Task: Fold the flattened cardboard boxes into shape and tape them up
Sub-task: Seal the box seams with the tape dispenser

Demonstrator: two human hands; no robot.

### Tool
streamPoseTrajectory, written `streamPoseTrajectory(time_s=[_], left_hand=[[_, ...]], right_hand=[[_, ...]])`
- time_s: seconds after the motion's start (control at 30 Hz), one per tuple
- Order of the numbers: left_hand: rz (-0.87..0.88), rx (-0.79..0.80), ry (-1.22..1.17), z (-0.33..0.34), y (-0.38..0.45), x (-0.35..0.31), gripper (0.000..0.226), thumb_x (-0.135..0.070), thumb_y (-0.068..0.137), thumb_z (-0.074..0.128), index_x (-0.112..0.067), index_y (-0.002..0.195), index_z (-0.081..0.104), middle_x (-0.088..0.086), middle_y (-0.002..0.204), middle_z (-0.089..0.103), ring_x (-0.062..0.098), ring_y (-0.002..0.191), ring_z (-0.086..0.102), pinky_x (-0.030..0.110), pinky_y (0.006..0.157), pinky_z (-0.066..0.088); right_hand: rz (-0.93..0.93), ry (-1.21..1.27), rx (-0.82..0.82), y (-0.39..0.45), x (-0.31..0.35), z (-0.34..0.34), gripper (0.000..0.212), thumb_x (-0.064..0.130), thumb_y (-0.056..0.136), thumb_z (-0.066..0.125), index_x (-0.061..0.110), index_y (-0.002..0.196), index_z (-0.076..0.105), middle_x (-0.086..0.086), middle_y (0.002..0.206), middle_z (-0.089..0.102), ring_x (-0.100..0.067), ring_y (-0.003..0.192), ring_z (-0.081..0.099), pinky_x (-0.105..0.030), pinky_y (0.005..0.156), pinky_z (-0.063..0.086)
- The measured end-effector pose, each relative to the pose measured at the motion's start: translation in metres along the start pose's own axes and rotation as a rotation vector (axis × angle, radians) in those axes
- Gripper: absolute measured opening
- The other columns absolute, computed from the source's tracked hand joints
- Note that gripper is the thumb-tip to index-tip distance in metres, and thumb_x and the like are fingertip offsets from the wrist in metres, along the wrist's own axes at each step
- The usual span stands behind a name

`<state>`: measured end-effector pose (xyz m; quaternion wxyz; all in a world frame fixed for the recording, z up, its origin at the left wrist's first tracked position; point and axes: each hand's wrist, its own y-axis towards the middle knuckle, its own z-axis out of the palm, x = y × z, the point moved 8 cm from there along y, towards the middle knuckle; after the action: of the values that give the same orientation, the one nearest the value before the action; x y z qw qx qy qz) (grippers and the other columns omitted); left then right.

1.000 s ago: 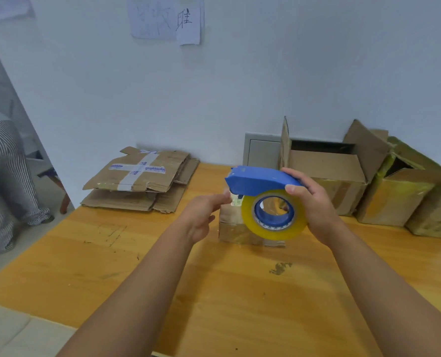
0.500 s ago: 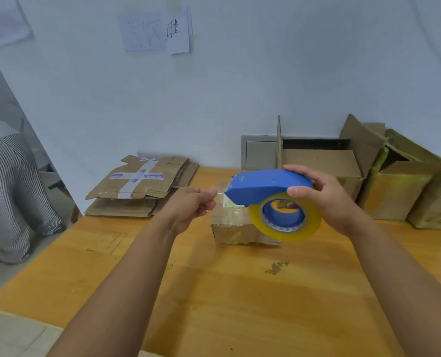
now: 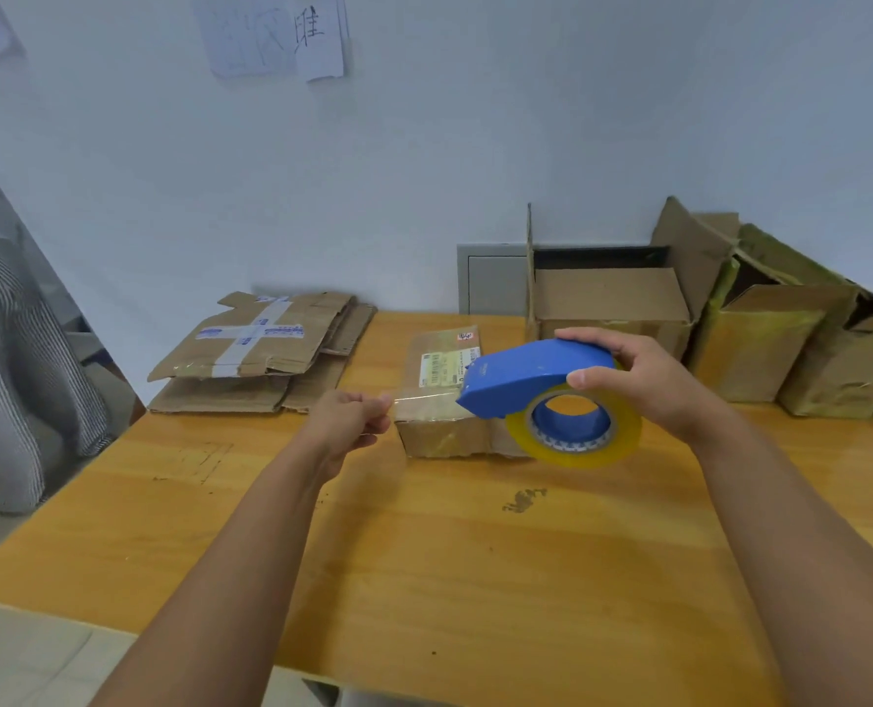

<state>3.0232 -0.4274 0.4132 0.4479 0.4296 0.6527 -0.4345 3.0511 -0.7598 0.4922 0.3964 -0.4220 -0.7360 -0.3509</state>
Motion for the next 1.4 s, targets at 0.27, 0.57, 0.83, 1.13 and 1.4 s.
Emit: streamPoseTrajectory(time_s=[0.27,0.57,0.83,1.13,1.4], left_hand=[[-0.07,0.028,-0.129,0.008,0.0,0.022,0.017,-0.02,0.093,0.069,-0.011,0.081,0.062,0.001,0.063,0.062,0.02,0.077,0.063,0.028,0.067,0.054],[-0.188,0.082,-0.087,0.019,-0.001,0.034,0.027,-0.027,0.089,0.07,-0.003,0.101,0.066,-0.001,0.049,0.053,0.019,0.061,0.055,0.03,0.057,0.046],[-0.101,-0.056,0.41,0.001,-0.005,0.029,0.067,-0.072,0.08,0.061,-0.007,0.09,0.071,0.005,0.07,0.072,0.015,0.066,0.067,0.029,0.058,0.052],[0.777,-0.141,0.888,0.065,-0.041,-0.013,0.046,-0.035,0.088,0.071,-0.03,0.132,0.059,-0.007,0.141,0.051,0.018,0.132,0.04,0.036,0.106,0.027],[0.918,-0.289,1.045,0.053,-0.033,-0.023,0.031,-0.016,0.088,0.072,-0.019,0.119,0.069,0.008,0.131,0.062,0.033,0.125,0.052,0.046,0.099,0.04]], right_hand=[[0.013,-0.055,0.035,0.0,-0.006,0.009,0.06,0.06,0.062,0.07,0.052,0.122,0.064,0.018,0.125,0.06,-0.003,0.108,0.06,-0.024,0.087,0.046],[0.061,-0.081,0.028,-0.002,-0.027,0.008,0.056,0.059,0.063,0.067,0.055,0.119,0.064,0.022,0.116,0.064,0.002,0.1,0.062,-0.027,0.086,0.047],[0.071,-0.083,0.011,-0.002,-0.034,0.006,0.054,0.059,0.064,0.066,0.056,0.118,0.064,0.032,0.109,0.063,0.005,0.099,0.06,-0.024,0.083,0.045],[0.072,0.019,-0.084,-0.007,-0.035,0.012,0.05,0.045,0.072,0.066,0.039,0.121,0.067,0.016,0.12,0.063,-0.006,0.107,0.061,-0.019,0.081,0.046],[0.077,0.016,-0.092,-0.006,-0.028,0.035,0.051,0.051,0.07,0.073,0.045,0.12,0.063,0.02,0.119,0.062,0.0,0.103,0.061,-0.018,0.081,0.049]])
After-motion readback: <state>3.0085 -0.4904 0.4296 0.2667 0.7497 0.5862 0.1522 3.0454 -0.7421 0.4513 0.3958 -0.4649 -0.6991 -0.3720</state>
